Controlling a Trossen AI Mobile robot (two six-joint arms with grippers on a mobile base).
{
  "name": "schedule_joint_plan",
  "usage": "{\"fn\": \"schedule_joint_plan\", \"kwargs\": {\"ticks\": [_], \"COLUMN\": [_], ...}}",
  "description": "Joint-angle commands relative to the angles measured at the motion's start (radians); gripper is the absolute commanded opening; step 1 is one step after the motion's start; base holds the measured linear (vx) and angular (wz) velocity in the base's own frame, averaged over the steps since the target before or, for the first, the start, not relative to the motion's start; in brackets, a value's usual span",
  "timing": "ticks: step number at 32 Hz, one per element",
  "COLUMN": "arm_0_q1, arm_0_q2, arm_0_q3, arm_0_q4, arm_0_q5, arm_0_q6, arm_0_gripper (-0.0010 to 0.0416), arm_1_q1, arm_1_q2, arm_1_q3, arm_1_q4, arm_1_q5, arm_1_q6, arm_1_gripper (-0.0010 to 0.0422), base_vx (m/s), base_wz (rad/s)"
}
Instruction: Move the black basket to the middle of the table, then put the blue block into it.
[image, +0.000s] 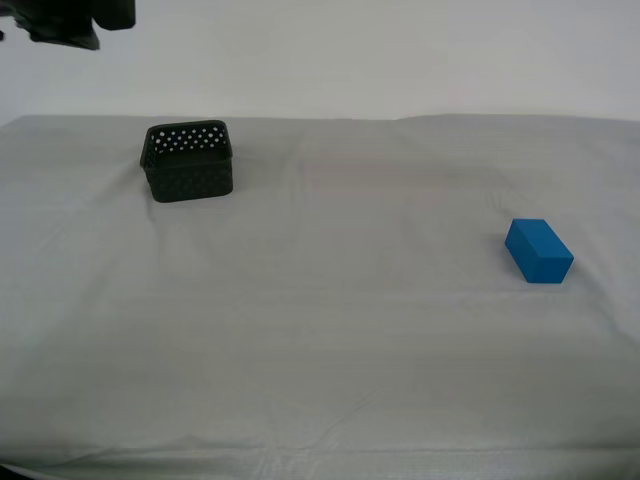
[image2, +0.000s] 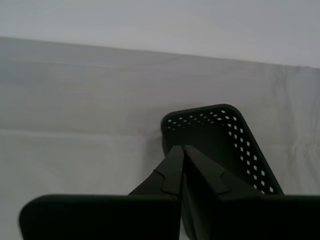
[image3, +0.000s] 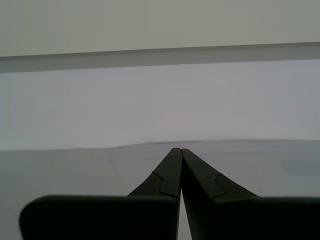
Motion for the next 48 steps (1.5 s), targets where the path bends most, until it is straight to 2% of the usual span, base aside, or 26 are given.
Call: {"fn": "schedule_joint_plan", "kwargs": {"ticks": [1,4,7,10,12,16,18,20,22,24,29,31,33,34,43,48], "arm_0_q1": [0.000,0.000,0.000,0.000,0.001,0.001,0.001,0.001,0.001,0.001,0.001,0.001,0.001,0.001,0.002,0.002], "arm_0_q2": [0.000,0.000,0.000,0.000,0.000,0.000,0.000,0.000,0.000,0.000,0.000,0.000,0.000,0.000,0.000,0.000], "arm_0_q3": [0.001,0.001,0.001,0.001,0.001,0.001,0.001,0.001,0.001,0.001,0.001,0.001,0.001,0.001,0.001,0.001], "arm_0_q4": [-0.005,-0.005,-0.011,-0.021,-0.027,-0.028,-0.029,-0.029,-0.031,-0.031,-0.031,-0.031,-0.031,-0.031,-0.030,-0.030], "arm_0_q5": [0.000,0.000,0.000,0.000,0.000,0.000,0.000,0.000,0.000,0.000,0.000,0.000,0.000,0.000,0.000,0.000], "arm_0_q6": [0.006,0.006,0.007,0.008,0.008,0.008,0.008,0.008,0.008,0.008,0.009,0.009,0.009,0.010,0.018,0.020], "arm_0_gripper": [0.0000,0.0001,0.0000,0.0001,0.0001,0.0001,0.0001,0.0000,0.0001,0.0001,0.0001,0.0001,0.0001,0.0001,0.0001,0.0001], "arm_1_q1": [0.000,0.000,0.000,0.000,0.000,-0.001,-0.002,-0.002,-0.002,-0.002,-0.008,-0.011,-0.017,-0.019,-0.026,-0.026], "arm_1_q2": [0.105,0.218,0.311,0.376,0.418,0.513,0.531,0.531,0.530,0.530,0.531,0.531,0.531,0.531,0.531,0.531], "arm_1_q3": [0.064,0.142,0.216,0.267,0.303,0.366,0.380,0.380,0.380,0.380,0.376,0.376,0.376,0.376,0.375,0.374], "arm_1_q4": [-0.007,-0.066,-0.151,-0.219,-0.267,-0.313,-0.321,-0.321,-0.314,-0.310,-0.302,-0.293,-0.274,-0.267,-0.259,-0.244], "arm_1_q5": [0.039,0.035,0.005,0.015,0.039,0.042,0.042,0.042,0.042,0.041,0.041,0.032,-0.013,-0.019,-0.020,-0.027], "arm_1_q6": [-0.004,-0.022,-0.041,-0.121,-0.140,-0.143,-0.144,-0.143,-0.153,-0.154,-0.157,-0.161,-0.161,-0.161,-0.168,-0.169], "arm_1_gripper": [0.0000,0.0000,0.0000,0.0000,0.0006,0.0064,0.0111,0.0142,0.0205,0.0246,0.0322,0.0327,0.0323,0.0316,0.0228,0.0221], "base_vx": [0.000,0.000,0.000,0.000,0.000,0.000,0.000,0.000,0.000,0.000,0.000,0.000,0.000,0.000,0.000,0.000], "base_wz": [0.000,0.000,0.000,0.000,0.000,0.000,0.000,0.000,0.000,0.000,0.000,0.000,0.000,0.000,0.000,0.000]}}
